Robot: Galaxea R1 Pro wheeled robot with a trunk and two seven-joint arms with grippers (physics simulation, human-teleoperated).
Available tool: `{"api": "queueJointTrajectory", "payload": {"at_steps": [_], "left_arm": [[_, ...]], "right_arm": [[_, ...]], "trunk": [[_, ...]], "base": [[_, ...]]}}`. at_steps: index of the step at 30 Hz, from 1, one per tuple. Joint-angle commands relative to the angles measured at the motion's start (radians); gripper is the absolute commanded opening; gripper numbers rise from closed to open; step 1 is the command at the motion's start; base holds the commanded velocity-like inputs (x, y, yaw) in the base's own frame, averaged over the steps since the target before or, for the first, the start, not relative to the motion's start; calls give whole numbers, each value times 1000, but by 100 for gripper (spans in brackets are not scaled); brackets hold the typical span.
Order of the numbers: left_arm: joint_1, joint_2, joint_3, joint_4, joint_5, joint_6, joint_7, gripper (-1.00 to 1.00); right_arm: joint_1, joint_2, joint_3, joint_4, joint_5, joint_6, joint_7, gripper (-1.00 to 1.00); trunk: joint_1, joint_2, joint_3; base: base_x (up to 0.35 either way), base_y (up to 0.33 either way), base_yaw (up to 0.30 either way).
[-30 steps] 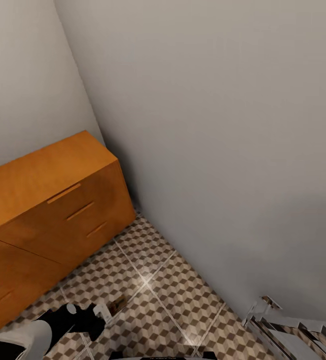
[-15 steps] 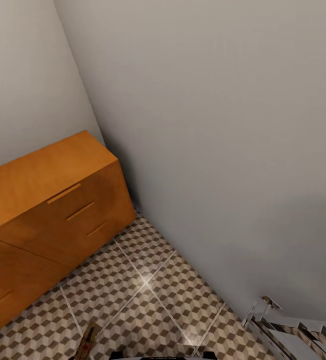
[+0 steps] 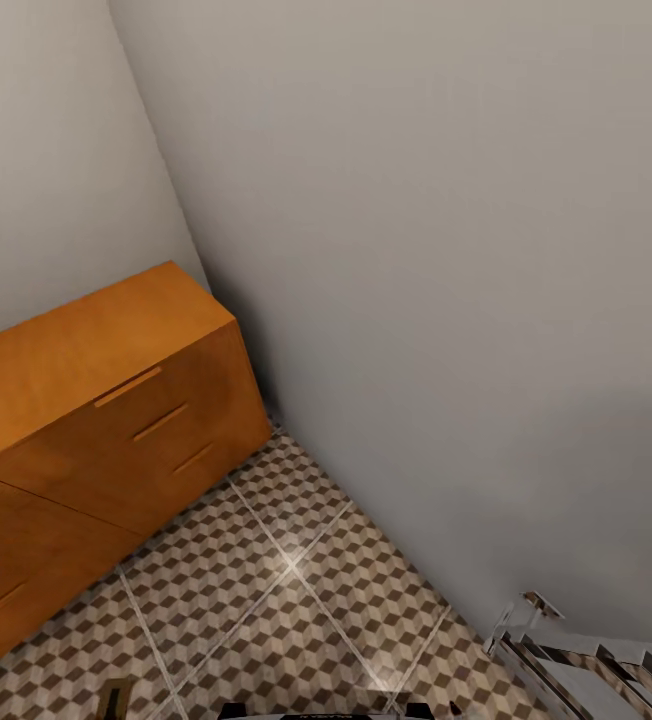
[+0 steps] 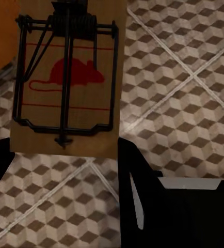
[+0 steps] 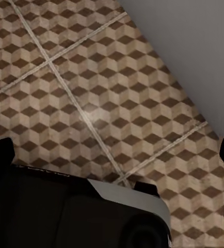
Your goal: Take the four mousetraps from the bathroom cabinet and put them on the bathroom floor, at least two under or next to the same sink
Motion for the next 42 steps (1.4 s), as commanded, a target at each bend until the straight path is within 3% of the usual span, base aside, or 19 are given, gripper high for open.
{"api": "queueJointTrajectory", "payload": {"at_steps": [1, 13, 42], "left_arm": [[1, 0, -5, 4, 9, -12, -2, -100], [7, -11, -5, 4, 11, -22, 41, -100], [7, -12, -5, 4, 10, -19, 41, -100]], "right_arm": [[-1, 0, 9, -13, -7, -4, -11, 100], [-1, -32, 4, -39, -10, -53, -28, 100], [-1, -29, 7, -34, -12, -56, -57, 100]], "trunk": [[1, -2, -1], [1, -2, -1], [1, -2, -1]], "base": [[0, 0, 0], [0, 0, 0], [0, 0, 0]]}}
